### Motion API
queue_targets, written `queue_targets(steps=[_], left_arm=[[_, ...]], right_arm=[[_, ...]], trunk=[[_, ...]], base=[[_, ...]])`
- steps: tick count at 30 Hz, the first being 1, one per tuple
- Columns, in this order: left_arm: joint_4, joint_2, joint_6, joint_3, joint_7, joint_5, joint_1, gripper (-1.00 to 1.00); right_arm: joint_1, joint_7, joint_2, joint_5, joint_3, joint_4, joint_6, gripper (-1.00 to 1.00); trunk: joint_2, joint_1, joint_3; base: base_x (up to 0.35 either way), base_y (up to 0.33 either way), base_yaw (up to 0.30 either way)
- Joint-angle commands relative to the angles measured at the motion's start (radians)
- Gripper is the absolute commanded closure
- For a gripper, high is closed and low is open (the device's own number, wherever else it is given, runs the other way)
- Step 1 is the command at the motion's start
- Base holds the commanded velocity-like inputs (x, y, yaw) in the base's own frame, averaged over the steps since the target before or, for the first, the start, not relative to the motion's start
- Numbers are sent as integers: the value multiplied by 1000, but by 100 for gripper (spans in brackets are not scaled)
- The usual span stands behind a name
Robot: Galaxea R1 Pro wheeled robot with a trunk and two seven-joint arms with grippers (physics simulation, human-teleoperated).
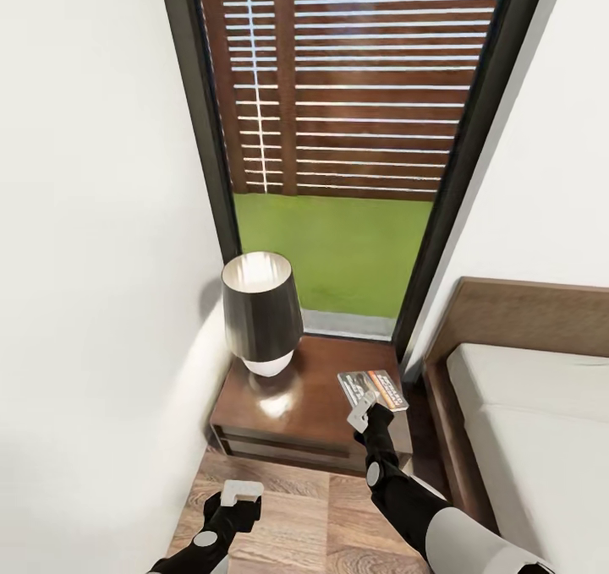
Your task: In the bedroom, move the book from the bed onto either nightstand, and place the two sandals side by side next to the bed.
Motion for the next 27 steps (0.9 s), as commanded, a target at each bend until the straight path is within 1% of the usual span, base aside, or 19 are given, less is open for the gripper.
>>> queue_targets(steps=[1, 10, 21, 27], left_arm=[[1, 0, -4, -9, 4, 8, -1, -100], [1, -1, -4, -9, 4, 8, -1, -100], [1, -1, 4, -9, 7, 9, -1, -100], [1, -2, 5, -9, 7, 9, -1, -100]], right_arm=[[-1, -5, 0, 8, 4, 0, 8, 100], [0, -4, 0, 7, 5, 0, 1, 100], [-1, -5, 0, 6, 4, 0, 0, 100], [-1, -5, 0, 6, 4, 0, 0, 100]], trunk=[[-8, 4, -4], [-71, 38, -32], [-71, 38, -32], [-71, 38, -32]], base=[[0, 0, 1], [0, 0, 0], [5, 0, 0], [197, 0, 0]])
